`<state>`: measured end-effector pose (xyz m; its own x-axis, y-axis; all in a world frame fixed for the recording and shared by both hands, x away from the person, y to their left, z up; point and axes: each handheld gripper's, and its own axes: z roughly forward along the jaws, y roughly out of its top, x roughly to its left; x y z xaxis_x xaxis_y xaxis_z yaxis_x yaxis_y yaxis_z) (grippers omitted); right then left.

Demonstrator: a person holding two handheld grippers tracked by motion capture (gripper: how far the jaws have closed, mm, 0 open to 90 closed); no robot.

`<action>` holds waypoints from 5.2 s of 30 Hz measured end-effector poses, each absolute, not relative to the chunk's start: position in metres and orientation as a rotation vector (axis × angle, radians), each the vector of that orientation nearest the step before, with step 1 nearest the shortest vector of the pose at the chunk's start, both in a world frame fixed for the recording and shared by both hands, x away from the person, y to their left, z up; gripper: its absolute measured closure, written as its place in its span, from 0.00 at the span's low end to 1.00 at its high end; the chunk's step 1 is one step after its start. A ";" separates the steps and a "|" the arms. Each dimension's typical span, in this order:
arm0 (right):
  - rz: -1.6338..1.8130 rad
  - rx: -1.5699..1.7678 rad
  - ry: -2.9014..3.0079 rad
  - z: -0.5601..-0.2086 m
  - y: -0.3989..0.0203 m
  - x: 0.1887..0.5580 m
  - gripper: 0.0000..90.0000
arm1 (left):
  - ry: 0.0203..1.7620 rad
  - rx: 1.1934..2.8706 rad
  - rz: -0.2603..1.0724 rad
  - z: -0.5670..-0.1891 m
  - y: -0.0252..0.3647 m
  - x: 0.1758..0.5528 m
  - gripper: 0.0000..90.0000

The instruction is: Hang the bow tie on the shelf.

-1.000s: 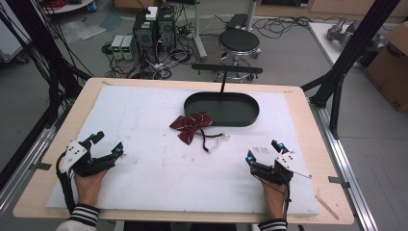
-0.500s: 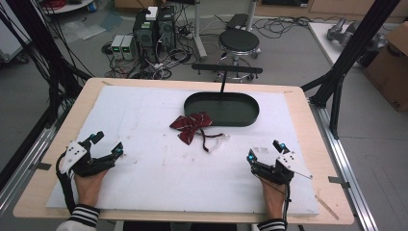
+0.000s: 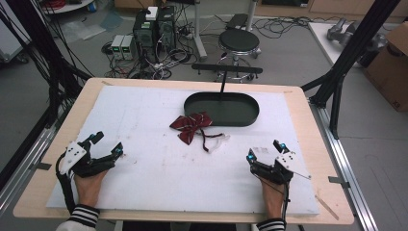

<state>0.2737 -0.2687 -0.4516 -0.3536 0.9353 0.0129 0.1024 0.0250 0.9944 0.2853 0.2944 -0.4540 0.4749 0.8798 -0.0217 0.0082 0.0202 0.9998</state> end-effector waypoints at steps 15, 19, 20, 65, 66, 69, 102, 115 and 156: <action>1.418 0.982 1.679 -0.420 -0.249 0.290 0.04 | 0.848 1.393 0.821 -0.454 0.295 0.286 0.17; 1.402 0.951 1.736 -0.408 -0.239 0.298 0.04 | 0.847 1.398 0.823 -0.454 0.295 0.285 0.17; 1.394 0.938 1.749 -0.405 -0.237 0.300 0.04 | 0.847 1.397 0.823 -0.454 0.295 0.285 0.17; 1.054 0.834 2.370 -0.395 -0.166 0.407 0.31 | 0.855 1.395 0.822 -0.454 0.295 0.286 0.17; 1.054 0.834 2.370 -0.395 -0.166 0.407 0.31 | 0.856 1.395 0.822 -0.454 0.295 0.286 0.17; 1.029 0.825 2.398 -0.396 -0.163 0.410 0.35 | 0.855 1.395 0.823 -0.454 0.295 0.286 0.17; 0.707 0.611 2.599 -0.419 -0.141 0.415 0.72 | 0.855 1.393 0.818 -0.454 0.296 0.286 0.17; 0.639 0.558 2.628 -0.421 -0.144 0.415 0.78 | 0.856 1.386 0.814 -0.454 0.296 0.286 0.17; 0.597 0.540 2.592 -0.411 -0.134 0.411 0.98 | 0.861 1.382 0.811 -0.454 0.296 0.286 0.17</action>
<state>0.4106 -0.1339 -0.4110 -0.8343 0.4541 -0.3125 0.2715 0.8319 0.4840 0.2860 0.2962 -0.4539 0.4735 0.8800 -0.0370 0.0156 0.0336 0.9993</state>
